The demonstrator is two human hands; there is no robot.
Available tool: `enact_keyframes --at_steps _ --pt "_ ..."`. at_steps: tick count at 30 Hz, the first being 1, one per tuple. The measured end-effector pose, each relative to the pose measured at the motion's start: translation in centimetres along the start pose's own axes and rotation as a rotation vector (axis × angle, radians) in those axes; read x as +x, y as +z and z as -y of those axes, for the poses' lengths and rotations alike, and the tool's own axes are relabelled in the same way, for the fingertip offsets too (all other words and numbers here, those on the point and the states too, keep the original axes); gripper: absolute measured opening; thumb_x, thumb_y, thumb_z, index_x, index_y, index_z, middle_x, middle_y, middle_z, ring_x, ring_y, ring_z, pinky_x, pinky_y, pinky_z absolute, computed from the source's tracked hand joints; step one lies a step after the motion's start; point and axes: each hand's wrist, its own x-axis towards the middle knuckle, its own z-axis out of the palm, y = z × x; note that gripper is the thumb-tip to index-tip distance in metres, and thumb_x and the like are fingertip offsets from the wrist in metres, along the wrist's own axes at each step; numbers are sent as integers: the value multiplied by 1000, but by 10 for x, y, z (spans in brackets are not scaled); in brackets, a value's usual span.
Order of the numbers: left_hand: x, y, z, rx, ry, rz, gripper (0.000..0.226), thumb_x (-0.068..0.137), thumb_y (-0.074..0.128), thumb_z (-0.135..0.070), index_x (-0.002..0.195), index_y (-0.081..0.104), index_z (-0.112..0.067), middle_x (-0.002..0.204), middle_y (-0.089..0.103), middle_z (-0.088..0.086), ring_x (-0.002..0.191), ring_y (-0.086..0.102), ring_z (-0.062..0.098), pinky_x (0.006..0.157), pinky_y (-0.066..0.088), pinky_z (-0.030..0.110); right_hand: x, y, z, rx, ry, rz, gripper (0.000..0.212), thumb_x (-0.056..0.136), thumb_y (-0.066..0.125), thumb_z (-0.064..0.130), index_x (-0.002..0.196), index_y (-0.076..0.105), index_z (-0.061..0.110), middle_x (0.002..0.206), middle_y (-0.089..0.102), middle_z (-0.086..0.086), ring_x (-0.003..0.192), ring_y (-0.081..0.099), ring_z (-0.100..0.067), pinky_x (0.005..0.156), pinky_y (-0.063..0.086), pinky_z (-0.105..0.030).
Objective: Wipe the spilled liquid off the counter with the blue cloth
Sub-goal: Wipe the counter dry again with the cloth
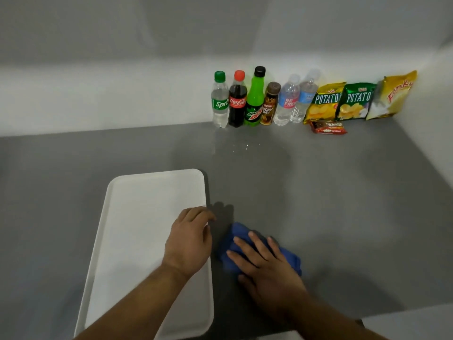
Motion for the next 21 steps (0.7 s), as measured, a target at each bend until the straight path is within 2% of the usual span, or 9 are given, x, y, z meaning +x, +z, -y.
enact_keyframes --at_steps 2,5,7,10,14,18,21 --pt "17 2 8 6 6 -7 26 90 64 -5 111 70 -19 118 68 0 113 60 19 102 44 25 29 -3 20 43 175 -58 65 96 2 58 160 -8 47 163 -30 18 145 -43 -14 117 -29 -49" --pt "46 3 21 11 21 -18 28 90 62 -4 114 70 -17 122 67 2 118 58 20 106 42 27 81 -21 32 251 311 -129 72 93 12 45 163 -3 43 165 -31 18 147 -41 -15 117 -28 -46" --pt "66 1 29 21 20 -23 30 90 61 -5 117 69 -16 126 67 3 122 56 22 111 42 33 111 -36 25 289 282 -136 74 92 18 41 164 0 40 168 -27 15 151 -35 -17 117 -26 -45" --pt "97 -1 40 54 21 -10 33 92 61 -9 124 67 -17 136 63 4 130 53 24 118 38 39 144 -54 2 159 207 -152 74 96 23 36 166 0 35 172 -20 9 155 -27 -21 118 -22 -48" --pt "136 -4 54 92 57 18 36 93 59 -12 129 64 -16 141 59 6 134 50 28 117 37 48 185 -71 -21 9 206 -214 75 94 15 45 166 3 30 174 -9 3 159 -12 -23 123 -13 -53" --pt "164 -4 64 68 39 48 40 92 57 -11 131 62 -13 139 59 10 132 51 30 118 34 51 228 -81 -26 -55 234 -264 83 90 10 47 166 0 16 174 -12 -3 158 -18 -24 126 -11 -54" --pt "177 -5 69 41 24 72 41 88 58 -9 129 62 -13 139 59 10 129 51 31 117 35 50 259 -93 -32 12 185 -285 78 94 17 45 166 -2 21 174 -12 0 158 -16 -21 128 -7 -53"
